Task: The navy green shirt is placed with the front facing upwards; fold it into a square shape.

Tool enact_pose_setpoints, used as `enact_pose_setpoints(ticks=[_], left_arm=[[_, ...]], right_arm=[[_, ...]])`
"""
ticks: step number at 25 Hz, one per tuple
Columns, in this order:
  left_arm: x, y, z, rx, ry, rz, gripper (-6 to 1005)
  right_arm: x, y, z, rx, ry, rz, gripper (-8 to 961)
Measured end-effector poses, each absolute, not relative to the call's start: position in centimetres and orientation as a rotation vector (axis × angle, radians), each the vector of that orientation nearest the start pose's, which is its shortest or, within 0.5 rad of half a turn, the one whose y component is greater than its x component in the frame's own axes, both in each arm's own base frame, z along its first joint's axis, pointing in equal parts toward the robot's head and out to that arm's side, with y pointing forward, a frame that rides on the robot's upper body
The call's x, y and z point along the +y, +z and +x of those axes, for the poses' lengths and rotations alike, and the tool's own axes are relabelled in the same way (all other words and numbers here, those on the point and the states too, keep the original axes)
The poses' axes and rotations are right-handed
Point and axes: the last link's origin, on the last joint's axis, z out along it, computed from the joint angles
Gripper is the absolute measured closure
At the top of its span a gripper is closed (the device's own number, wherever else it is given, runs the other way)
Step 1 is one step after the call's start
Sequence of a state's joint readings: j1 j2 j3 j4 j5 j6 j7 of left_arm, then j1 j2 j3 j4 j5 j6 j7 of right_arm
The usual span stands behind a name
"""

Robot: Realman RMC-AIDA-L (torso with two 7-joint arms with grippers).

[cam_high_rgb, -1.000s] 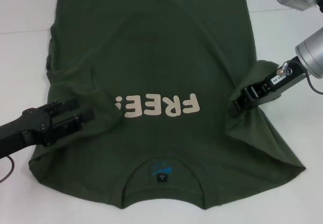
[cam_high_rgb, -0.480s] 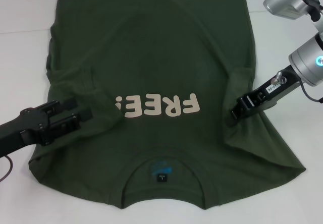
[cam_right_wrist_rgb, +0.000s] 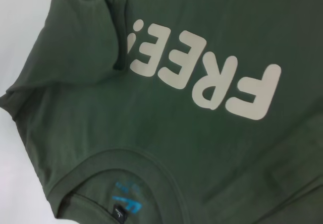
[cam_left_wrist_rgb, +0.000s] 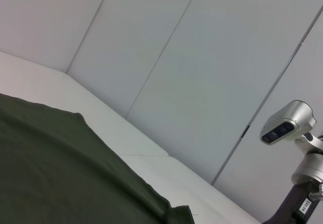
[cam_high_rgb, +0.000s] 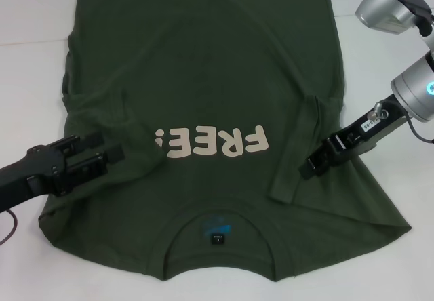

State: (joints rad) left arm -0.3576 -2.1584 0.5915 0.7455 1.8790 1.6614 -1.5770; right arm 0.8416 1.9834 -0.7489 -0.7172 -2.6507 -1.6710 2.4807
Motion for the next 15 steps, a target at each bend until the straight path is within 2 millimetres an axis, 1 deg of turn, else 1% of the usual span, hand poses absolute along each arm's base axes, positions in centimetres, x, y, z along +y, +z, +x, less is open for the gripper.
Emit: enact_pose_setpoints(ticks=[2,4,9,12,15], left_arm=[[28.7,0.9,-28.0,-1.001,-1.021,-2.482,278],[28.8,1.0,-27.9,-1.000,-1.025,-2.478,278],[28.8,1.3,-28.0,-1.011,-1.039,-2.459,278],[28.9,1.3,-28.0,-1.013,-1.040,-2.457,278],[29.0,1.4,-28.1,-1.012,-1.040,-2.451,279]], right_arm=[[37.5,2.8,23.8,1.703,-0.247,-2.503,778],[37.7,3.5,23.7,1.685,-0.227,-2.492,712],[38.5,6.2,23.4,1.600,-0.124,-2.446,536],[38.5,7.6,23.8,1.578,-0.061,-2.413,535],[38.6,8.4,24.8,1.588,-0.028,-2.352,534]])
